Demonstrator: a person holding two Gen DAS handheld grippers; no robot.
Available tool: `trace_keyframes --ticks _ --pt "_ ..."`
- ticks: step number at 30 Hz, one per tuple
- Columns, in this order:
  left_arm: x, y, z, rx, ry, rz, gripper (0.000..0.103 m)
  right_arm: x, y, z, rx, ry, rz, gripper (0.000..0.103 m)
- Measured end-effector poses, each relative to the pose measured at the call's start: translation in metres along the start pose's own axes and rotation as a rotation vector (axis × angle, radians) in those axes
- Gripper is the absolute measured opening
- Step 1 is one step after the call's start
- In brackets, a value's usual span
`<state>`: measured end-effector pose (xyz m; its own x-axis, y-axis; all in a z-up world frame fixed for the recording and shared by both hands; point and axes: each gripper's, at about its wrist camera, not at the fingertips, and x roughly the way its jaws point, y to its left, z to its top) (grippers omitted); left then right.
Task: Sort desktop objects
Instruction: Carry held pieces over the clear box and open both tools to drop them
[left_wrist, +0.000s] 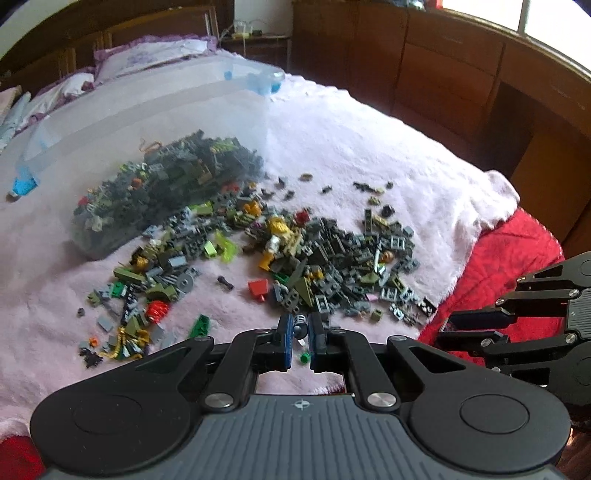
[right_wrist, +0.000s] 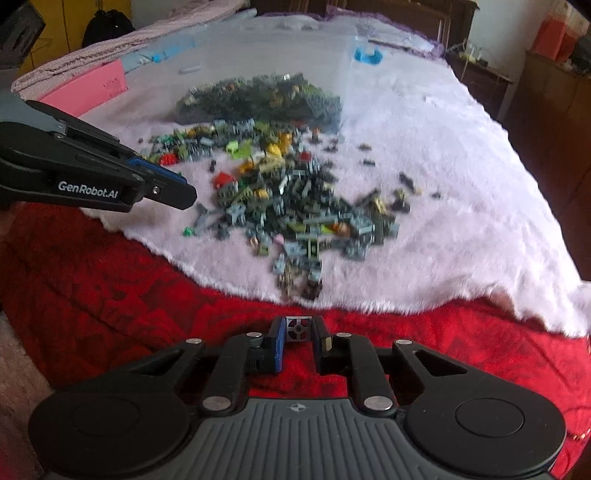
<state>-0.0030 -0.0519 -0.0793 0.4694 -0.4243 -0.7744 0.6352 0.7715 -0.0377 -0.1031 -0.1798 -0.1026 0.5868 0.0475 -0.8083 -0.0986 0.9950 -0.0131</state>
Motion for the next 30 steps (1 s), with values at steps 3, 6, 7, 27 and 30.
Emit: trace_keyframes --ticks 3,6,7,27,30 --pt "-0.006 0.004 0.004 -0.014 -0.022 0.009 0.011 -0.004 0.002 0.01 -0.023 -0.023 0.0 0.016" --pt "-0.012 0.01 0.008 -0.027 -0.042 0.022 0.011 -0.005 0.003 0.021 -0.034 -0.048 0.008 0.016" --pt "-0.013 0.012 0.01 -0.032 -0.048 0.027 0.011 -0.004 0.003 0.027 -0.039 -0.057 0.01 0.016" --pt "-0.054 0.064 0.083 -0.041 -0.263 0.178 0.011 -0.004 0.027 0.159 -0.163 -0.329 0.074 0.016" --pt "-0.055 0.074 0.098 -0.036 -0.29 0.2 0.011 -0.004 0.029 0.18 -0.178 -0.364 0.076 0.016"
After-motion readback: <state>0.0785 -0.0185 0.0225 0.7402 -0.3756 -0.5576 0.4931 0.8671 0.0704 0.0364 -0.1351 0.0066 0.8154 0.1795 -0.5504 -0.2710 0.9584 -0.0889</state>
